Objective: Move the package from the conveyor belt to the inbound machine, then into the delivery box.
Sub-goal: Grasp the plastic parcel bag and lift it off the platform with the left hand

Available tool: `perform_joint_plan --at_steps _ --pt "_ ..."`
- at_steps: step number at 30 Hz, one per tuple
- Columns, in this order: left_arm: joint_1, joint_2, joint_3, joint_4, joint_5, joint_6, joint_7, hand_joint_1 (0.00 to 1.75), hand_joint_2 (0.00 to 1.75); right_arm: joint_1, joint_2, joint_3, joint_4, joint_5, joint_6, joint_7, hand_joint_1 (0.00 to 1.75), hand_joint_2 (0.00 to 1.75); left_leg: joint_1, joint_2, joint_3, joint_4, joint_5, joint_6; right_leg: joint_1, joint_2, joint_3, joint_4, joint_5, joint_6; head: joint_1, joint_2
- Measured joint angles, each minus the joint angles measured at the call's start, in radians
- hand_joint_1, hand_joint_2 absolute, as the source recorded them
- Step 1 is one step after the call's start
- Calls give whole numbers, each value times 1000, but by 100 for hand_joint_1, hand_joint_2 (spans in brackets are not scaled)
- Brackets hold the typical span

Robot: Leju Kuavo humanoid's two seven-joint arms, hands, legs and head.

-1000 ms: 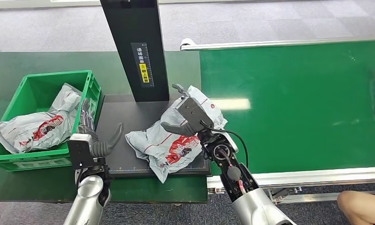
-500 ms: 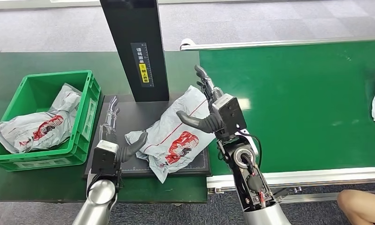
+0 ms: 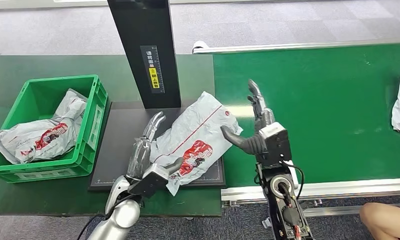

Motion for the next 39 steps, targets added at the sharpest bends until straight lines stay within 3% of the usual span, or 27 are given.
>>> perform_joint_plan --at_steps 6,11,18,19,22,23,39 --pt "-22 -1 -46 127 -88 36 15 0 175 118 -24 -110 -73 14 -20 -39 0 175 1 0 0 0 0 0 0 0 0 0 0 0 0 0" --pt "-86 -30 -62 323 -142 49 13 0 175 221 -31 -162 -148 0 -61 -77 0 175 1 0 0 0 0 0 1 0 1 0 0 0 0 0" --pt "-183 -63 -65 579 -159 100 5 0 175 256 -31 -179 -197 -4 -57 -78 0 175 0 1 2 0 0 0 0 0 2 0 0 0 0 0" --pt "-192 -65 -65 601 -161 104 5 33 175 256 -31 -179 -200 -4 -57 -77 0 175 0 1 3 0 0 0 0 0 3 0 0 0 0 0" --pt "-213 -69 -65 649 -172 113 8 164 175 256 -31 -180 -206 -4 -57 -73 0 175 1 0 3 0 0 0 0 0 4 0 0 0 0 0" --pt "-219 -70 -65 661 -177 116 11 175 175 256 -30 -180 -208 -4 -57 -72 0 175 1 0 4 0 0 0 0 0 4 0 0 0 0 0" --pt "-275 -70 -47 721 -142 218 -15 175 175 253 -23 -181 -215 -4 -57 -60 0 175 1 0 8 0 0 0 0 0 9 0 0 0 0 0"
